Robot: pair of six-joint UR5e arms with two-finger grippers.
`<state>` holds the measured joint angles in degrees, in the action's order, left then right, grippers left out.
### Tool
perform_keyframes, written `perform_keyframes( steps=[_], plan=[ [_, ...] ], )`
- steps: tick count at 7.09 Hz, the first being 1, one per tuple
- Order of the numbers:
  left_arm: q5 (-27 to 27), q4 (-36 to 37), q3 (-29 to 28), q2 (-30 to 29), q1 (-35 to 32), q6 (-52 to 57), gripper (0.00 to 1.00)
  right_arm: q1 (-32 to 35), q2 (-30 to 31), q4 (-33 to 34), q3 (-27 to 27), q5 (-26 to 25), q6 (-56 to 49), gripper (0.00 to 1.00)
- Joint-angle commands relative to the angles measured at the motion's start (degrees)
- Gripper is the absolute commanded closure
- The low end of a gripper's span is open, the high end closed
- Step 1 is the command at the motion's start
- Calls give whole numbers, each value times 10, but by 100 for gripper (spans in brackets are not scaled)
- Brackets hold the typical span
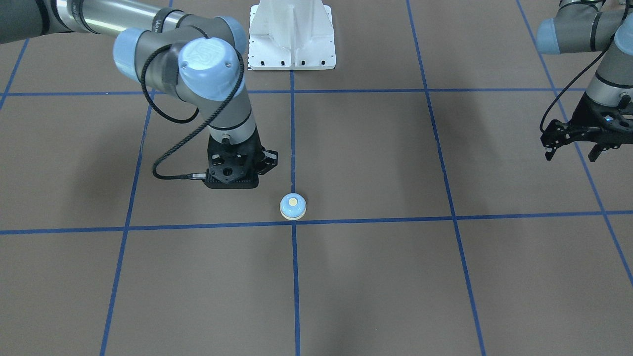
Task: Place and press bell with both arms
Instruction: 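Withdraw the left gripper while moving the right gripper above the bell, then press down on the bell's cream button with the right gripper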
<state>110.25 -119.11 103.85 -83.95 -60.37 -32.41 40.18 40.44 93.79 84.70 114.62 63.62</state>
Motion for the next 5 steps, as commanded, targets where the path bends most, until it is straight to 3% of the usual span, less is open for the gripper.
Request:
perform_keyframes(
  steps=[1, 5],
  plan=[
    [0, -1, 4, 7, -2, 5, 0, -9, -46, -65, -95, -4, -1, 100],
    [-1, -1, 3, 7, -3, 5, 0, -21, -94, -85, -171, -8, -3, 100]
  ],
)
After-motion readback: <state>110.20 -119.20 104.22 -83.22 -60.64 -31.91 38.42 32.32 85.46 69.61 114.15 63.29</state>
